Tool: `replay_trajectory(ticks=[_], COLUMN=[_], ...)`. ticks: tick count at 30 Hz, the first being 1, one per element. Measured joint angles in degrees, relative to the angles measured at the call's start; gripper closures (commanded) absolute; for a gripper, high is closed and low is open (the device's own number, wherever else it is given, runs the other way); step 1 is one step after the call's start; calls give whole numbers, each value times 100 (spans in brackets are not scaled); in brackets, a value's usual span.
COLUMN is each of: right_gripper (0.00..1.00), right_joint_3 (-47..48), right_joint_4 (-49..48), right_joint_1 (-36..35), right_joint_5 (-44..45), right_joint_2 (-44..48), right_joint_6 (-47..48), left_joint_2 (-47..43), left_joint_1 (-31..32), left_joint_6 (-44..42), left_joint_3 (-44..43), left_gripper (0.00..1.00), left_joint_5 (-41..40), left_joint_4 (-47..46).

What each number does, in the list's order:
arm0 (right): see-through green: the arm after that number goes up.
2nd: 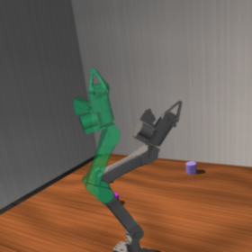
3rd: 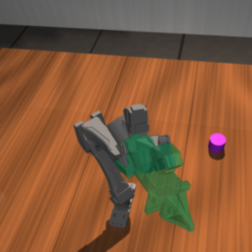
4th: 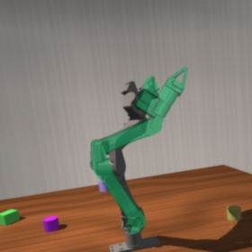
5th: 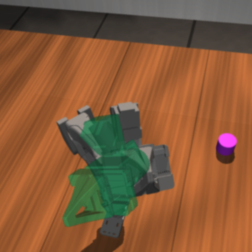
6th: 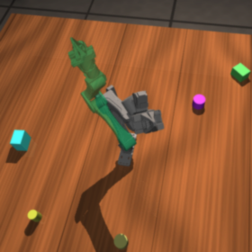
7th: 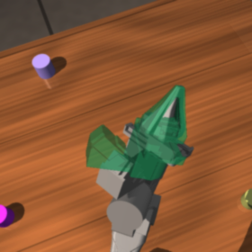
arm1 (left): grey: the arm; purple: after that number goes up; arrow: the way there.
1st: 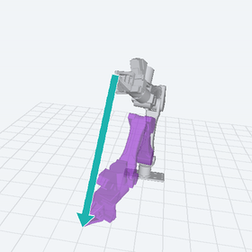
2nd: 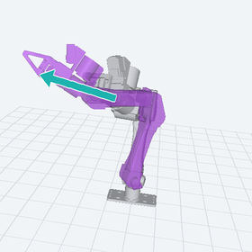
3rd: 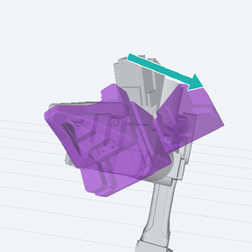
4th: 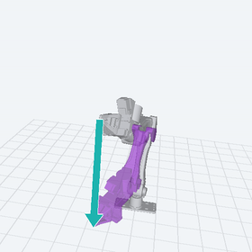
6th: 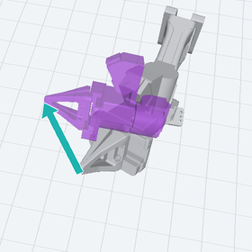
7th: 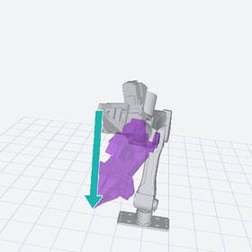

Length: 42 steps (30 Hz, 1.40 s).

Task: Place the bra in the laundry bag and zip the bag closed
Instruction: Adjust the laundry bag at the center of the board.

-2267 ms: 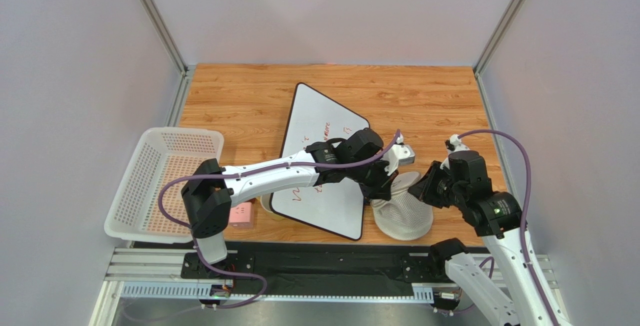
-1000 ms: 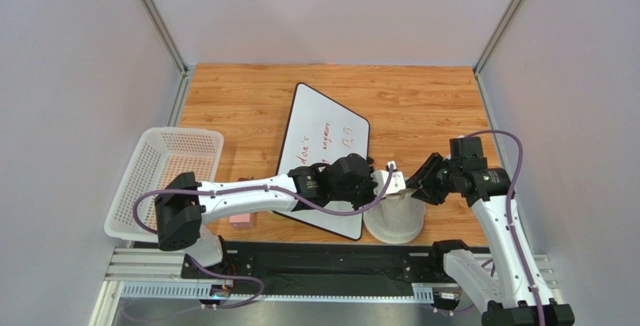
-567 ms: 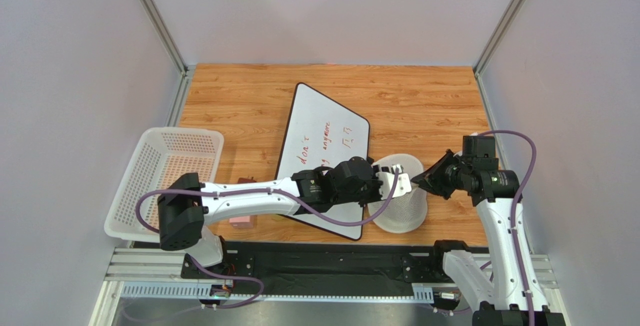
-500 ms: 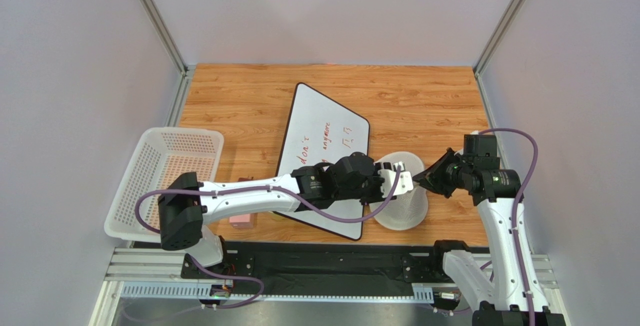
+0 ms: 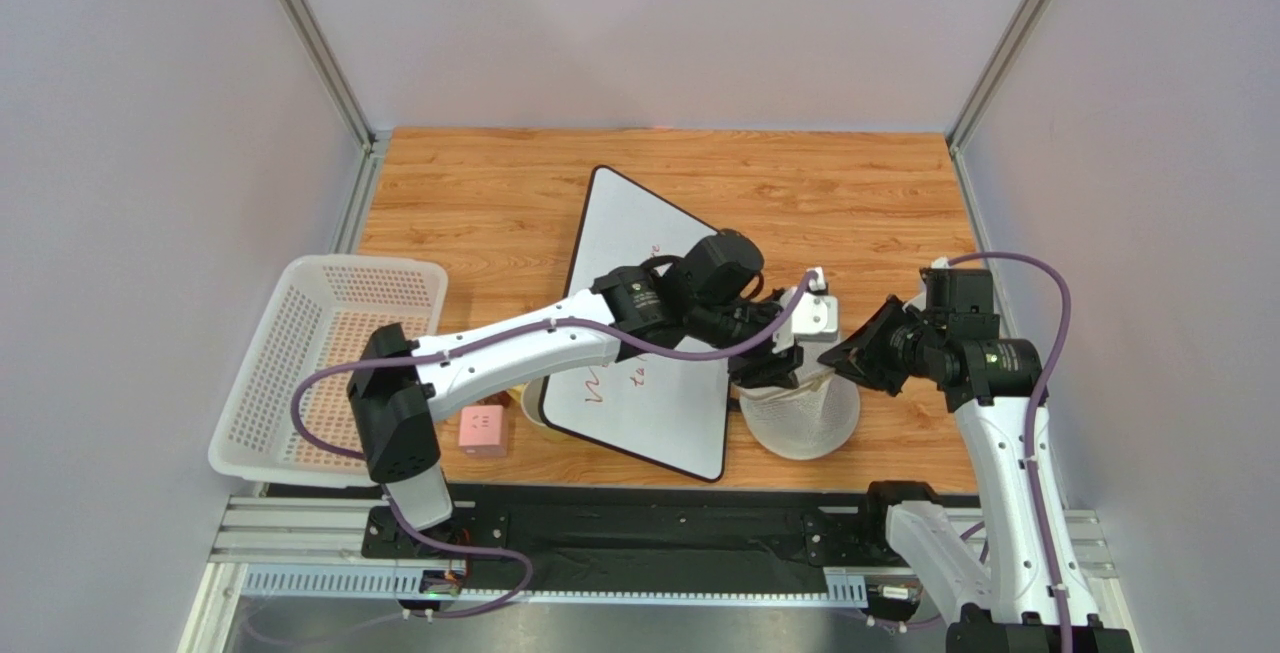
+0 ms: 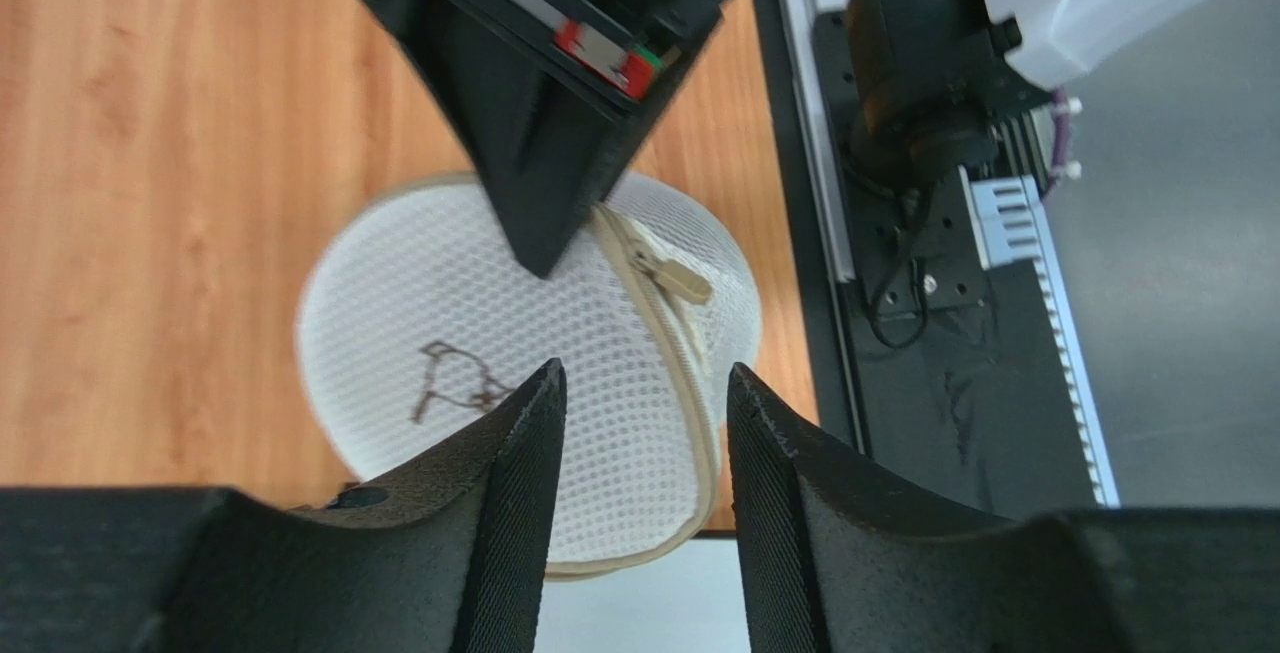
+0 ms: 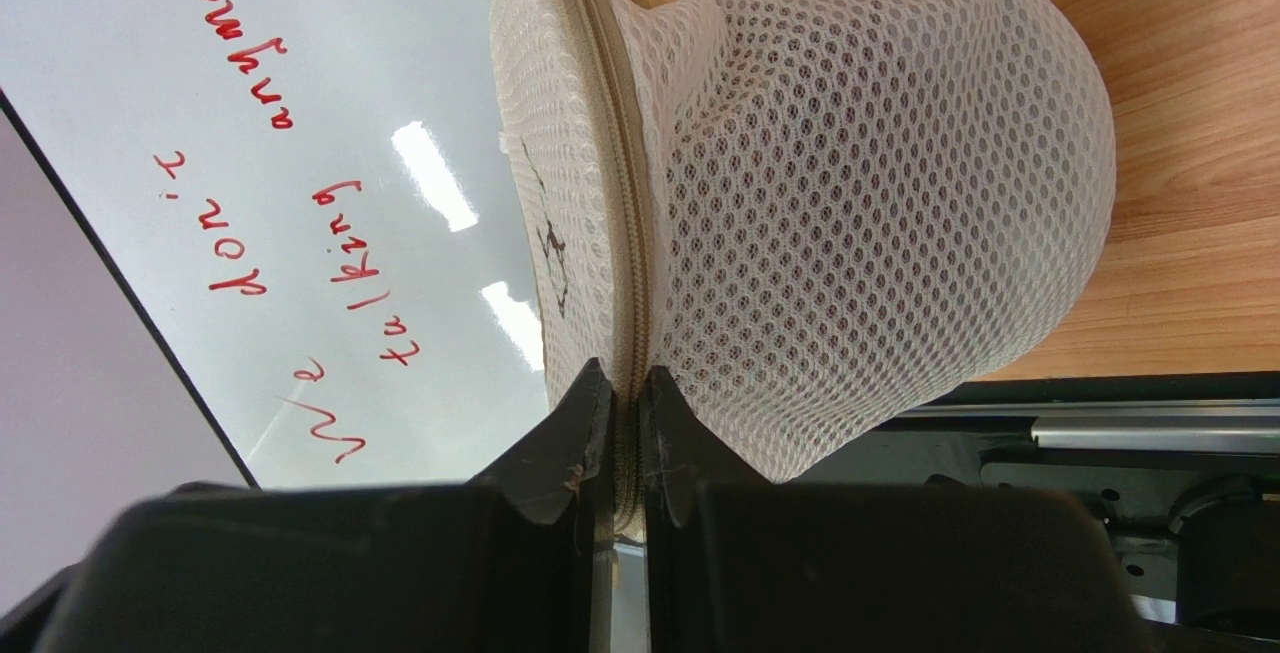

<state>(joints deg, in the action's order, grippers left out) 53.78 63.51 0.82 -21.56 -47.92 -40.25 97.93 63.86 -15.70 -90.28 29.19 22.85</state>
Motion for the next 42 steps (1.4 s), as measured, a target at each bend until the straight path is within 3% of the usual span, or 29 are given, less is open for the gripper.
replay_trajectory(ticks=[7,23,26,29,31,35,39,42], right_gripper=[92,94,94,95,96,100,100,100], right_joint_3=[-7,-22,-22,-22,-24,-76,-337,-426], right_joint_4=[-20,-37,-42,-42,-46,-103,-164,-136], right_joint_1=[0,0,0,0,0,0,11,13], right_joint_5=[-79,-179,-223,-243,-245,-232,-142,-24], right_joint_2=[0,-2,-7,-22,-37,-15,153,286], right_joint_6=[0,-2,-9,-22,-50,-236,-579,-831], left_joint_2=[249,289,326,378,400,420,422,472], left_joint_1=[199,188,192,236,319,776,1342,1587], left_joint_6=[76,256,251,236,197,-111,-680,-1005], left_joint_3=[205,219,223,232,256,520,1320,1698], left_gripper=[67,70,77,89,100,100,100,100], left_joint_5=[13,-201,-402,-697,-1029,-2446,-4199,-5064], left_joint_4=[177,9,7,7,-13,-457,-1692,-2465])
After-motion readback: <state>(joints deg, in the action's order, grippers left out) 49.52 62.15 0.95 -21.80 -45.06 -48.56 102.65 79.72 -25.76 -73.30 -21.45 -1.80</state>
